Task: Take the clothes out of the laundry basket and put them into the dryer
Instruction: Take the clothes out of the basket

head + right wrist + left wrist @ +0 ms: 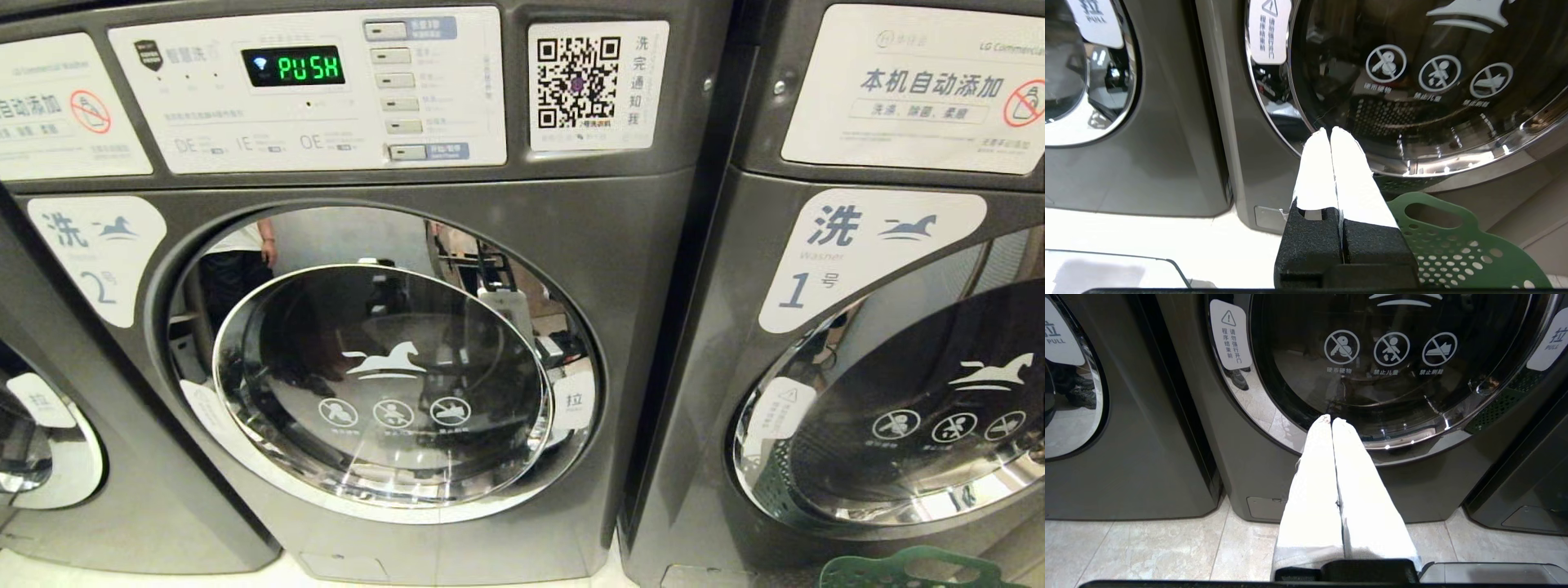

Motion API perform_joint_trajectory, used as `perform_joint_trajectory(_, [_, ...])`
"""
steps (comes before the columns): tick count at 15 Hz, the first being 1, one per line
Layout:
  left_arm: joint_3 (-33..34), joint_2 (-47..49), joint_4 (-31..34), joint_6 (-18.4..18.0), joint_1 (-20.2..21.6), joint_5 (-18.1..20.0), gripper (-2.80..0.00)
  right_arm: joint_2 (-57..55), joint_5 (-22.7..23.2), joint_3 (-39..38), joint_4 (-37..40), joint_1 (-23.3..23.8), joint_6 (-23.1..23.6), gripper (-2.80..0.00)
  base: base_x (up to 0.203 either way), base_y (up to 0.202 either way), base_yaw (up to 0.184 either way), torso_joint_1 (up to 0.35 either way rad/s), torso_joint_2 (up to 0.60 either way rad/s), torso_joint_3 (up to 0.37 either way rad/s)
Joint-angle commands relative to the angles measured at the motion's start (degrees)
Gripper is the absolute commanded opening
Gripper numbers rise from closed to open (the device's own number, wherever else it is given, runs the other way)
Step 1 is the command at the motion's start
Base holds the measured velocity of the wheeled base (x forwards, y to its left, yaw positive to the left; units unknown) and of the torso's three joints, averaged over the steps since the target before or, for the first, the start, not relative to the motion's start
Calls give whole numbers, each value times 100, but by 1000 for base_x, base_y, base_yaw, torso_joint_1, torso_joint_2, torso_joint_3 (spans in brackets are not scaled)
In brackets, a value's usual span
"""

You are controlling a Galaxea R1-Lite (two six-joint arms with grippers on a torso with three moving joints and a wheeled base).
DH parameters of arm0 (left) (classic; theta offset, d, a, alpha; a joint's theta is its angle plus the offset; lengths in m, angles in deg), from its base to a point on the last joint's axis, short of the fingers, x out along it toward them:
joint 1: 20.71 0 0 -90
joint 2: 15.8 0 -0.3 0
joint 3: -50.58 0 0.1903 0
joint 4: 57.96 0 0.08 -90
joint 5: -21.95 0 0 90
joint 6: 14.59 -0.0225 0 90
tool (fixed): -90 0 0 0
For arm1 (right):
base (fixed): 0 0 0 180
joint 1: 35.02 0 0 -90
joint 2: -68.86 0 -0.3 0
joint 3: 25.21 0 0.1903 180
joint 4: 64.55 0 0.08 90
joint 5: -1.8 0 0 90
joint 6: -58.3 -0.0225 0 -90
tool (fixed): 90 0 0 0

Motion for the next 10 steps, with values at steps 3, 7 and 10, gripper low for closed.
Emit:
perform_joint_trajectory(3, [-2,-2,0,1,1,-2,-280,8,0,0,2,0,12,-280,0,0,0,3,3,-200])
perform_joint_trajectory(7, [-3,-2,6,1,3,-2,-280,1,-6,0,2,4,9,-280,0,0,0,4,3,-196])
perform_joint_trajectory(10, [-8,-2,6,1,-1,-2,-280,1,-6,0,2,0,13,-280,0,0,0,1,1,-203])
